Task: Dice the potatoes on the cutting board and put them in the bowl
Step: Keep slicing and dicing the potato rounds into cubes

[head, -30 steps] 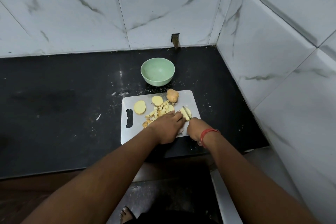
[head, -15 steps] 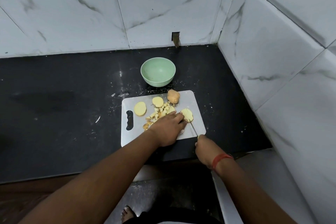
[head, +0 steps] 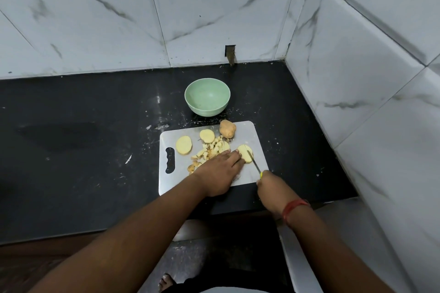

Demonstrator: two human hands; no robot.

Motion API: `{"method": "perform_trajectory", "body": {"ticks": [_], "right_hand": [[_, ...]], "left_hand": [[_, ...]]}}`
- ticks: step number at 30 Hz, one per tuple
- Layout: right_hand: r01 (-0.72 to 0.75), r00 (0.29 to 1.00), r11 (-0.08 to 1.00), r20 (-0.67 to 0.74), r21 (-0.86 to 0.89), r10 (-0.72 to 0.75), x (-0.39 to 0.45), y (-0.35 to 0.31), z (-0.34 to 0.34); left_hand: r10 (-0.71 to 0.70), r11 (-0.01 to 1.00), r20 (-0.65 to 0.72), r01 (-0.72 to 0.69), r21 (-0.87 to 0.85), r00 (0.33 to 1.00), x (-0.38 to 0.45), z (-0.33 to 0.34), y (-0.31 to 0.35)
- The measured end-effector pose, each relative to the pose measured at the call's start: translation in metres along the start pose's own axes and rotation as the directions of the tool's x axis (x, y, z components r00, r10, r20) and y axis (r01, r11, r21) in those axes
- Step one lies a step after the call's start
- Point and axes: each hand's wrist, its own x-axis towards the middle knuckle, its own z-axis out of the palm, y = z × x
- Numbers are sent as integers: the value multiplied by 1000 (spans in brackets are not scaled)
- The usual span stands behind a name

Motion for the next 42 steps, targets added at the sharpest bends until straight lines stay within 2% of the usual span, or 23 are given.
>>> {"method": "perform_trajectory", "body": {"ticks": [7,13,24,31,35,42], "right_hand": [[0,1000,997,8,-75,0,18,-27,-12],[12,992,992,122,-124,4,22,-35,-12],[2,994,999,107,-42,2,8,-17,0],[-19,994,999,108,-41,24,-3,4,14],[-44,991,997,123,-58,51,-9,13,17],[51,998,998,34,-25,-50,-9,12,1]], "left_hand": [[8,1000,-36,-8,1,999,-1,-12,-1],[16,1000,-40,-17,-13,999,1,-6,-4],[25,1000,-80,-27,-14,996,5,7,-10],[5,999,-128,-11,-45,992,4,8,-9],[5,999,-104,-9,-42,995,3,8,-8],[-25,994,-150,9,-111,988,-3,15,-12]]}}
